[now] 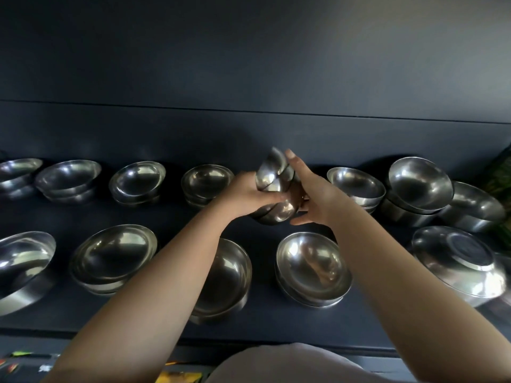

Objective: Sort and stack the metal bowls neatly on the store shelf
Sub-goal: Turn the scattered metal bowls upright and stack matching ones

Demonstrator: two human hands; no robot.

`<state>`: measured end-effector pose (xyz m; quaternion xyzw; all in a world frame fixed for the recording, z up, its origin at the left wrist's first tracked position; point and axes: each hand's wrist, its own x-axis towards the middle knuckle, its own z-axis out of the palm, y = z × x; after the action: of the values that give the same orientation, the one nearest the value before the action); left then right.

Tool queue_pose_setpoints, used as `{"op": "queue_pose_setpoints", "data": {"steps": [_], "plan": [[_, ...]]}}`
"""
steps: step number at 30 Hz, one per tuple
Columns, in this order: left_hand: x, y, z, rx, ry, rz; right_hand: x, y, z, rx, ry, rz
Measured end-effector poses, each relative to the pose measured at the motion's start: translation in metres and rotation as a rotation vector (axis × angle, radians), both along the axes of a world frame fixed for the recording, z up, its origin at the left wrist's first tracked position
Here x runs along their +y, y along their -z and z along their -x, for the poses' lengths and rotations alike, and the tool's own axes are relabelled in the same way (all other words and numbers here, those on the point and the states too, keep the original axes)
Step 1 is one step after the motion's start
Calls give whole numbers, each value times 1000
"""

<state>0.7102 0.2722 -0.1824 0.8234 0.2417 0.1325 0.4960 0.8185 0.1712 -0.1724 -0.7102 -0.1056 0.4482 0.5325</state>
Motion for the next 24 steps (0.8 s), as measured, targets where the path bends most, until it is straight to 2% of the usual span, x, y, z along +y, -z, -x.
{"op": "queue_pose_setpoints", "data": {"steps": [6, 12, 17, 24], "plan": [[-7, -13, -5, 218, 161, -441, -2, 14, 1, 219, 29, -155], [-10, -31, -11, 234, 229, -793, -6, 16, 6, 342, 19, -349], [-13, -43, -11, 186, 195, -825, -9, 17, 10, 366, -12, -489], [-18, -61, -4, -101, 174, -768, -6, 25, 16, 405, 39, -607]]}}
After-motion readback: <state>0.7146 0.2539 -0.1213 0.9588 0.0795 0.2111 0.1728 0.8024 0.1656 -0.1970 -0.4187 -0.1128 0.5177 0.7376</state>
